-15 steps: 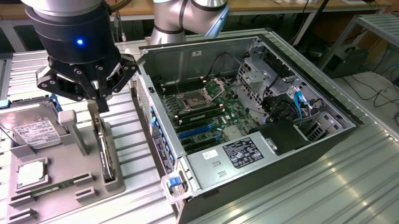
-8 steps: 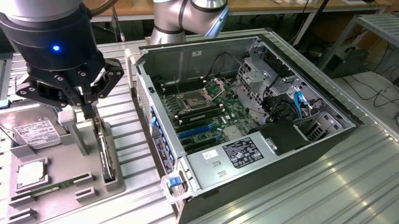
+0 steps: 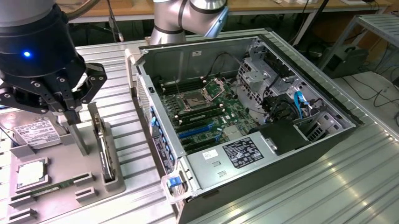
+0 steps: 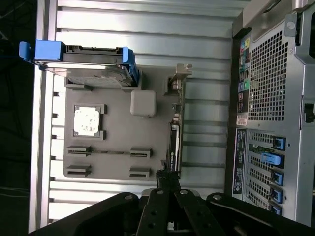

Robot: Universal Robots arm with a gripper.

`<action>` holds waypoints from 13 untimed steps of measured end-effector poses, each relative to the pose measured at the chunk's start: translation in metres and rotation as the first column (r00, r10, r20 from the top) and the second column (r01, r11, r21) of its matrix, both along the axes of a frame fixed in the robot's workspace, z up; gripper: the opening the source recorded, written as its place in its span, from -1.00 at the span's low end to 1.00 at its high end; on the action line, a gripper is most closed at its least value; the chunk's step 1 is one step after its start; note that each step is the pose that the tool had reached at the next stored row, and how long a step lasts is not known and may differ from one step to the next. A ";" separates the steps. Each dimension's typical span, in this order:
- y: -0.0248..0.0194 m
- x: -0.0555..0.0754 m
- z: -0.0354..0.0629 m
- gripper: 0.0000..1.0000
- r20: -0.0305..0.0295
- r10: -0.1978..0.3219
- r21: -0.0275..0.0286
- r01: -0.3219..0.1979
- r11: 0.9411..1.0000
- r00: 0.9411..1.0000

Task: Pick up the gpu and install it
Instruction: 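Reach for the gpu, then pick up the gpu and move the gpu toward the slot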

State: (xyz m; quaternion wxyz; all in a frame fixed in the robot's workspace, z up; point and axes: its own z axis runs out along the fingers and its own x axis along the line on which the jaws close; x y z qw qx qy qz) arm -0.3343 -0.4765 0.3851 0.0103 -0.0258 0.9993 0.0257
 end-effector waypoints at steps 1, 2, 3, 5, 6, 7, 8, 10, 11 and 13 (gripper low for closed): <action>0.0000 0.000 0.0000 -0.79 0.000 0.000 0.000 0.000 1.000 1.000; 0.0000 0.000 0.0000 -0.79 0.000 0.000 0.000 0.000 1.000 1.000; 0.0000 0.000 0.0000 -0.79 0.000 0.000 0.000 0.000 1.000 1.000; 0.0000 0.000 0.0000 -0.79 0.000 0.000 0.000 0.000 1.000 1.000; 0.0000 0.000 0.0000 -0.79 0.000 0.000 0.000 0.000 1.000 1.000; 0.0000 0.000 0.0000 -0.79 0.000 0.000 0.000 0.000 1.000 1.000; 0.0000 0.000 0.0000 -0.79 0.000 0.000 0.000 0.000 1.000 1.000; 0.0000 0.000 0.0000 -0.79 0.000 0.000 0.000 0.000 1.000 1.000; 0.0000 0.000 0.0000 -0.79 0.000 0.000 0.000 0.000 1.000 1.000; 0.0000 0.000 0.0000 -0.77 0.000 0.000 0.000 0.000 1.000 1.000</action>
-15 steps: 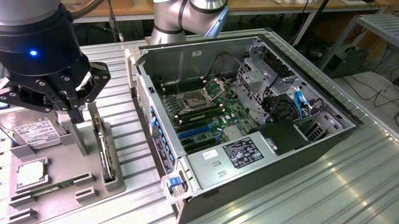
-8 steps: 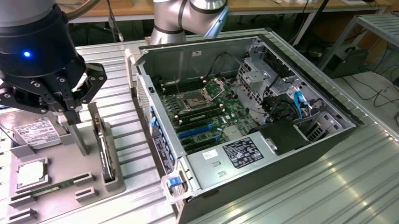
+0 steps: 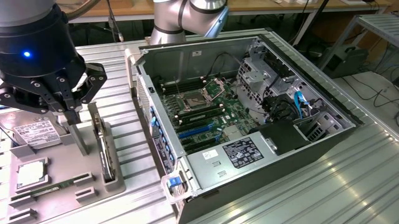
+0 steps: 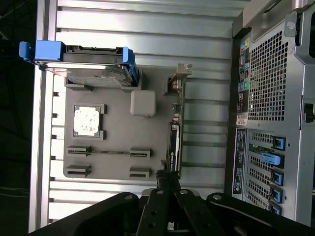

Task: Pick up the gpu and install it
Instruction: 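Pick up the gpu and move the gpu toward the slot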

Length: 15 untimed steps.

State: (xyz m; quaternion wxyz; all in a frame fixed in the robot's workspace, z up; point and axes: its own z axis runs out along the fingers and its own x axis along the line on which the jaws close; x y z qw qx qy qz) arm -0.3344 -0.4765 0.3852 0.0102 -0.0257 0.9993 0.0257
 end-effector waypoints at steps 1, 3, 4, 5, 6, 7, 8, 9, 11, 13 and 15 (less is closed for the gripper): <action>0.0000 0.000 0.0000 -0.77 0.000 0.000 0.000 0.000 1.000 1.000; 0.0000 0.000 0.0000 -0.53 0.000 0.000 0.000 0.000 1.000 1.000; 0.0000 0.000 0.0000 -0.53 0.000 0.000 0.000 0.000 1.000 1.000; 0.0000 0.000 0.0000 -0.40 0.000 0.000 0.000 0.000 1.000 1.000; 0.0000 0.000 0.0000 -0.40 0.000 0.000 0.000 0.000 1.000 1.000; 0.0000 0.000 0.0000 -0.29 0.000 0.000 0.000 0.000 1.000 1.000; 0.0000 0.000 0.0000 -0.17 0.000 0.000 0.000 0.000 1.000 1.000; 0.0000 0.000 0.0000 -0.17 0.000 0.000 0.000 0.000 1.000 1.000; 0.0000 0.000 0.0000 -0.04 0.000 0.000 0.000 0.000 1.000 1.000; 0.0000 0.000 0.0000 -0.04 0.000 0.000 0.000 0.000 1.000 1.000; 0.0000 0.000 0.0000 -0.04 0.000 0.000 0.000 0.000 1.000 1.000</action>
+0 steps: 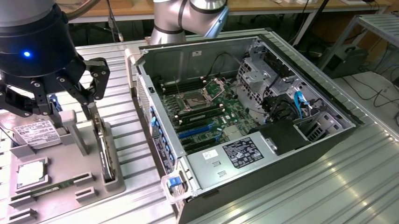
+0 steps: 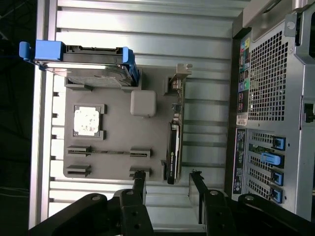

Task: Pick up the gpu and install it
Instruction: 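Pick up the gpu and move the gpu toward the slot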

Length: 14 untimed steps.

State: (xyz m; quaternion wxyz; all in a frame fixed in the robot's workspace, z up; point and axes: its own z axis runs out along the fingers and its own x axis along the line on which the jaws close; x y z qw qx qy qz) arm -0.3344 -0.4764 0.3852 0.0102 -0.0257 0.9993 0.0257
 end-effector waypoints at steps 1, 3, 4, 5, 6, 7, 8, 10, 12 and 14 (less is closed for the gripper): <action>0.0000 0.000 0.0000 -0.04 0.000 0.000 0.000 0.000 1.000 1.000; 0.0000 0.000 0.0000 -0.04 0.000 0.000 0.000 0.000 1.000 1.000; 0.0000 0.000 0.0000 -0.04 0.000 0.000 0.000 0.000 1.000 1.000; 0.0000 0.000 0.0000 -0.01 0.000 0.000 0.000 0.000 1.000 1.000; 0.0000 0.000 0.0000 0.11 0.000 0.000 0.000 0.000 1.000 1.000; 0.0002 0.000 0.0000 0.11 0.000 0.000 0.000 0.000 1.000 1.000; 0.0018 0.001 0.0000 0.11 0.000 0.000 0.000 0.000 1.000 1.000; 0.0067 0.003 -0.0006 0.11 0.000 0.000 0.000 0.000 1.000 1.000; 0.0093 0.003 -0.0015 0.11 0.000 0.000 0.000 0.000 1.000 1.000; 0.0095 0.003 -0.0030 0.11 0.000 0.000 0.000 0.000 1.000 1.000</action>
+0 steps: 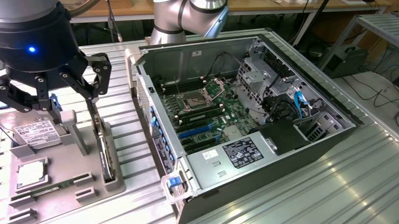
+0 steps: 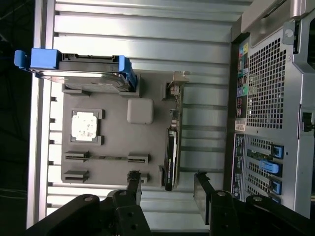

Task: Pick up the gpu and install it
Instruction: 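Pick up the gpu and move the gpu toward the slot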

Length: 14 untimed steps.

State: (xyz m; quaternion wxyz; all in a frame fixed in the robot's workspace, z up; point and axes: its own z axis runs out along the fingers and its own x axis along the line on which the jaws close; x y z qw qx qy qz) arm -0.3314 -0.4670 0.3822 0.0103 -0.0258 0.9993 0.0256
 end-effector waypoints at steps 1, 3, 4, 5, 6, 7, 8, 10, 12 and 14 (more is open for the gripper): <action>0.0000 0.000 -0.0005 0.11 0.000 0.000 0.000 0.000 1.000 1.000; 0.0000 0.000 -0.0017 0.11 0.000 0.000 0.000 0.000 1.000 1.000; 0.0001 0.000 -0.0023 0.11 0.000 0.000 0.000 0.000 1.000 1.000; 0.0001 0.000 -0.0027 0.11 0.000 0.000 0.000 0.000 1.000 1.000; 0.0000 0.000 -0.0032 0.11 0.000 0.000 0.000 0.000 1.000 1.000; 0.0001 0.000 -0.0035 0.11 0.000 0.000 0.000 0.000 1.000 1.000; 0.0000 0.000 -0.0038 0.11 0.000 0.000 0.000 0.000 1.000 1.000; 0.0001 0.000 -0.0045 0.11 0.000 0.000 0.000 0.000 1.000 1.000; 0.0001 0.000 -0.0052 0.14 0.000 0.000 0.000 0.000 1.000 1.000; 0.0001 0.000 -0.0058 0.26 0.000 0.000 0.000 0.000 1.000 1.000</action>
